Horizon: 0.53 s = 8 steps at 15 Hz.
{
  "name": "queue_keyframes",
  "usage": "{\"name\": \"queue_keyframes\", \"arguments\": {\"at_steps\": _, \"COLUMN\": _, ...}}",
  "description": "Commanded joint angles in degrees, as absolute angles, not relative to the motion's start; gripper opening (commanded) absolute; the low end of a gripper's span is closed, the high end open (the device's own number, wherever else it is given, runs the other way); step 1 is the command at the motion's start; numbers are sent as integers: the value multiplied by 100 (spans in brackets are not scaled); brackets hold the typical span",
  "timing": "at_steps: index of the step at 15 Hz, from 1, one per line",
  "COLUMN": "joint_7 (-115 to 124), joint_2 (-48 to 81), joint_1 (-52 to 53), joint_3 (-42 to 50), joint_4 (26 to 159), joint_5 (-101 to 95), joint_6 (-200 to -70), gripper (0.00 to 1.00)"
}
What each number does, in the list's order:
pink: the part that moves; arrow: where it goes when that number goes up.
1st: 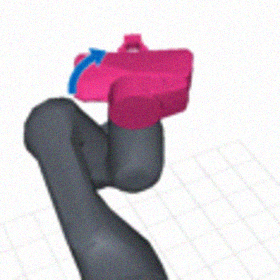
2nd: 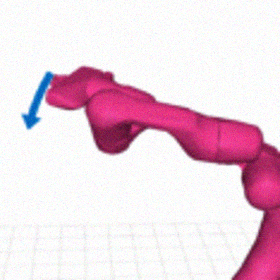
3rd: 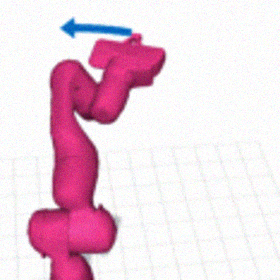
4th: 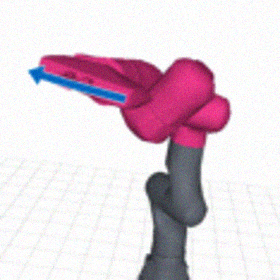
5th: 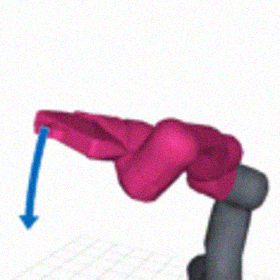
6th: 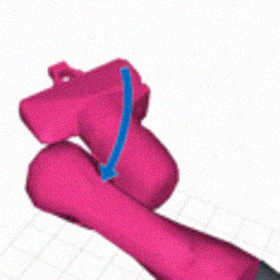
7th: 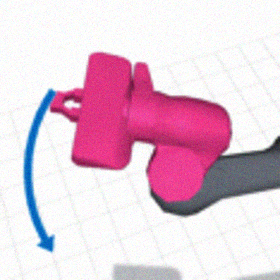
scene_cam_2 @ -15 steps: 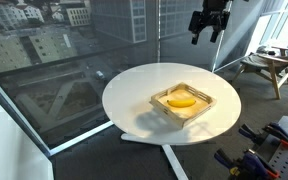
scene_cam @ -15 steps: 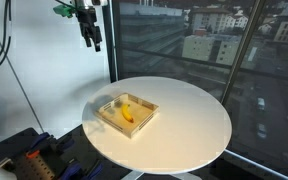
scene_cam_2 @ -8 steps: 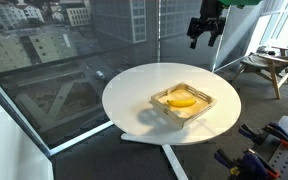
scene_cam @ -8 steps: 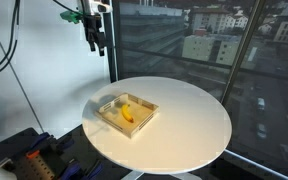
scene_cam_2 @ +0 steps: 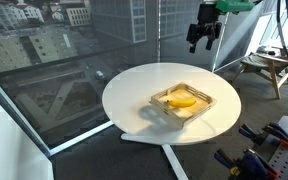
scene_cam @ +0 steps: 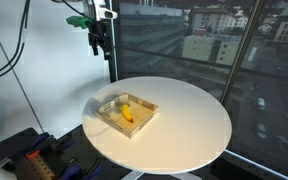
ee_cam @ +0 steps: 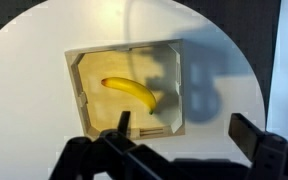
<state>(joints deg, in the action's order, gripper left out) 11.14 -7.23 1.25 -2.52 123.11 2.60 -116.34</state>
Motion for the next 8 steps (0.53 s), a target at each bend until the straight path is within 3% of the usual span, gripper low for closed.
{"name": "queue_keyframes", "arguments": {"at_steps": 1, "joint_7": 619, "joint_2": -549, "joint_1": 118, "joint_3": -198, "joint_4": 11990, "joint_5": 174, "joint_6": -11476, "gripper": 100}}
{"name": "queue_keyframes", "arguments": {"at_steps": 8, "joint_7": -225, "joint_2": -375, "joint_1": 121, "joint_3": -132, "joint_4": 11690, "joint_5": 215, "joint_6": -11284, "gripper": 100}}
